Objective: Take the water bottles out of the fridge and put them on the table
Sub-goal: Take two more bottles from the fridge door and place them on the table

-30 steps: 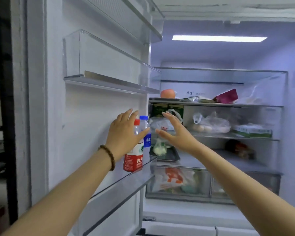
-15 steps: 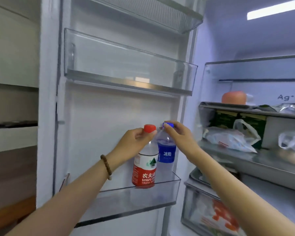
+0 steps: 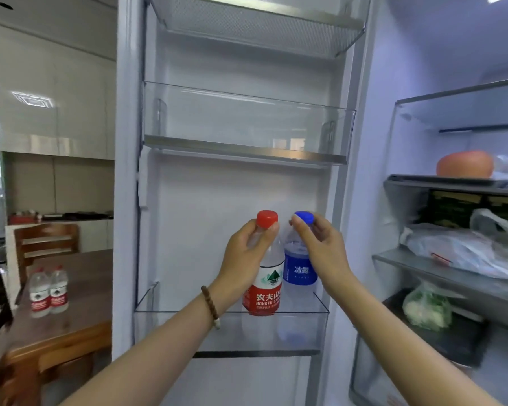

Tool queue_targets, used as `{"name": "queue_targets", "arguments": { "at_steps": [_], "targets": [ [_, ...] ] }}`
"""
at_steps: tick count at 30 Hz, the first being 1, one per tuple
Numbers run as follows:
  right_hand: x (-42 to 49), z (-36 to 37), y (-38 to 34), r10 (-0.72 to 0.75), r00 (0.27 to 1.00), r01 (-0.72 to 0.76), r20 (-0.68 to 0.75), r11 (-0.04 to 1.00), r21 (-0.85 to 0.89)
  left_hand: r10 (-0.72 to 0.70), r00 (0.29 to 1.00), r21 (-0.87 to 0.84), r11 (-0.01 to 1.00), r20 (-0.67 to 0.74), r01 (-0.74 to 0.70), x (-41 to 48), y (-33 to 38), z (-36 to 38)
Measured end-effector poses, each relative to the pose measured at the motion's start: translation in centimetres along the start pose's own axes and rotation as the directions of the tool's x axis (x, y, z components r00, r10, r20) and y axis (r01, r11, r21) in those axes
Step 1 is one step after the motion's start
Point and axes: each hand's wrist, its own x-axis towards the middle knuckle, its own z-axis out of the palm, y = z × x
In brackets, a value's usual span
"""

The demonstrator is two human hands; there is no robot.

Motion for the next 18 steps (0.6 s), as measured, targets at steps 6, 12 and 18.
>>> {"name": "queue_targets", "arguments": {
  "at_steps": [6,12,18],
  "targets": [
    [0.2,0.9,-3.1,-0.15,0.989,0.15,-0.018,0.987,0.052,0.172,0.982,-0.014,0.985,-0.075,-0.174,0.9,4.7,-2.0],
    [-0.6,3.9,-9.4,-0.331,0.939,0.339,-0.087,0.935,0.105,0.287,0.944,-0.053,0.953,-0.164,-0.299,0.8,9.9,-6.9],
    [-3.5,10.6,-15.9,-0.434,0.895,0.446,-0.108,0.885,0.137,0.292,0.937,-0.067,0.949,-0.192,-0.309,-1.1,13.0,-15.4]
  ]
}}
